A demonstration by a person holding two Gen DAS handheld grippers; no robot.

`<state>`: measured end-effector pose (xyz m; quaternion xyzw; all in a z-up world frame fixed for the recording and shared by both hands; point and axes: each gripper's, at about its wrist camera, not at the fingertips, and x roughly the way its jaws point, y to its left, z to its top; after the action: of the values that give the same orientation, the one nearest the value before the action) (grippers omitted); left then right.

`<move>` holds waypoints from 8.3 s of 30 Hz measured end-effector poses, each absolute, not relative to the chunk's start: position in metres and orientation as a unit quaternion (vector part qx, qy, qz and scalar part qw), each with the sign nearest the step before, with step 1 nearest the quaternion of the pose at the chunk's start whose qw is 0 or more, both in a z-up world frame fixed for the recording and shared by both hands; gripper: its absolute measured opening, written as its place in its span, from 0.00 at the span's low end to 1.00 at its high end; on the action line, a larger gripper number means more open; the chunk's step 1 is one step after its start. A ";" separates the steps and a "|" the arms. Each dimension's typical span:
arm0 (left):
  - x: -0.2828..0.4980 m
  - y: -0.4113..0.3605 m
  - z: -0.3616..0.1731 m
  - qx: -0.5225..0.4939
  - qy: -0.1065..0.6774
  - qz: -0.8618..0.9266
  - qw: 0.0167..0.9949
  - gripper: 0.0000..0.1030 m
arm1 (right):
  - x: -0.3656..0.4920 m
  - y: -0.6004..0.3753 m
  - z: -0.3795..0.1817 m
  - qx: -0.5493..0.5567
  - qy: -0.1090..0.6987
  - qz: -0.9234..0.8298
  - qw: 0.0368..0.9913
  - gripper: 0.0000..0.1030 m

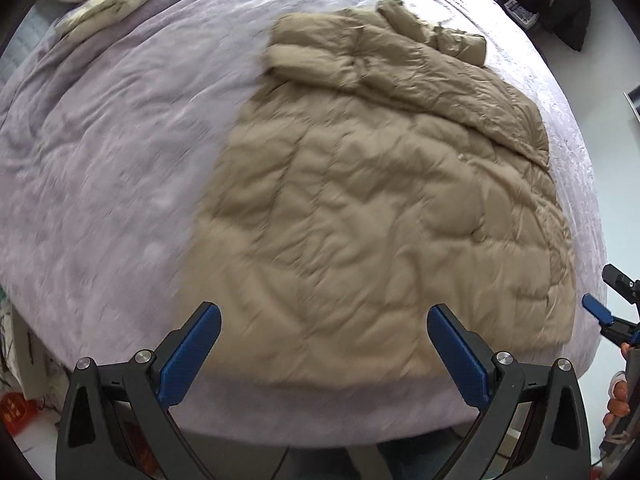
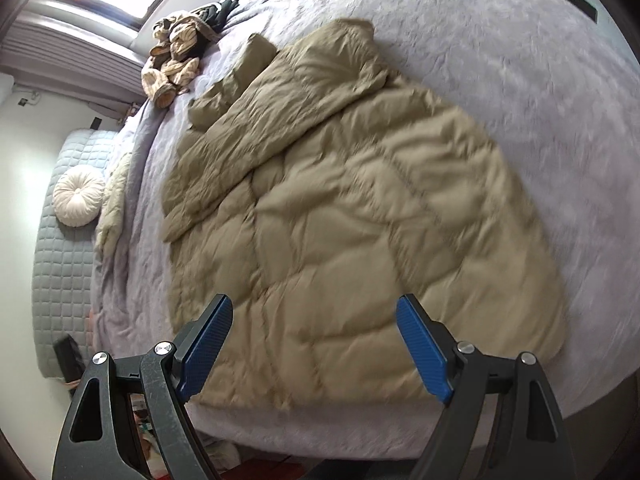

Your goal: Fold large clothes

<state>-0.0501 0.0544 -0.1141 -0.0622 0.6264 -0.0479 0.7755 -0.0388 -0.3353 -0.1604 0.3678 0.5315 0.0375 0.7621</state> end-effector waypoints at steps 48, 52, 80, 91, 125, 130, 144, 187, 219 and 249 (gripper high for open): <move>-0.046 0.086 -0.224 -0.304 0.650 -0.096 0.690 0.25 | -0.123 -0.384 -0.310 0.693 0.432 -0.058 0.574 0.83; -0.043 0.094 -0.205 -0.322 0.624 -0.116 0.702 0.14 | -0.125 -0.378 -0.313 0.711 0.414 -0.060 0.565 0.40; 0.154 0.066 -0.028 -0.274 0.464 -0.114 0.834 0.14 | 0.095 -0.427 -0.116 0.505 0.404 0.107 0.755 0.09; 0.255 0.065 -0.108 -0.259 0.519 -0.076 0.811 0.14 | 0.232 -0.416 -0.151 0.467 0.458 0.104 0.749 0.09; 0.321 0.092 -0.172 -0.113 0.572 -0.150 0.799 0.46 | 0.273 -0.456 -0.186 0.190 0.519 -0.025 0.833 0.55; 0.353 0.099 -0.187 -0.174 0.565 -0.091 0.801 0.23 | 0.295 -0.430 -0.186 0.121 0.529 -0.014 0.840 0.14; 0.379 0.092 -0.206 -0.156 0.560 0.040 0.813 0.25 | 0.326 -0.465 -0.252 0.286 0.539 -0.119 0.783 0.30; 0.299 0.058 -0.133 -0.065 0.537 -0.018 0.841 0.25 | 0.259 -0.431 -0.178 0.253 0.490 -0.081 0.830 0.13; 0.124 0.029 -0.115 -0.042 0.598 -0.021 0.800 1.00 | 0.090 -0.335 -0.159 0.331 0.524 0.007 0.785 0.86; 0.105 0.035 -0.167 -0.128 0.654 -0.051 0.744 1.00 | 0.037 -0.342 -0.244 0.533 0.557 -0.009 0.637 0.86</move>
<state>0.1048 0.0348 -0.1669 -0.1282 0.6537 -0.0509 0.7441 0.0367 -0.3422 -0.2444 0.5330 0.5574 -0.0091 0.6365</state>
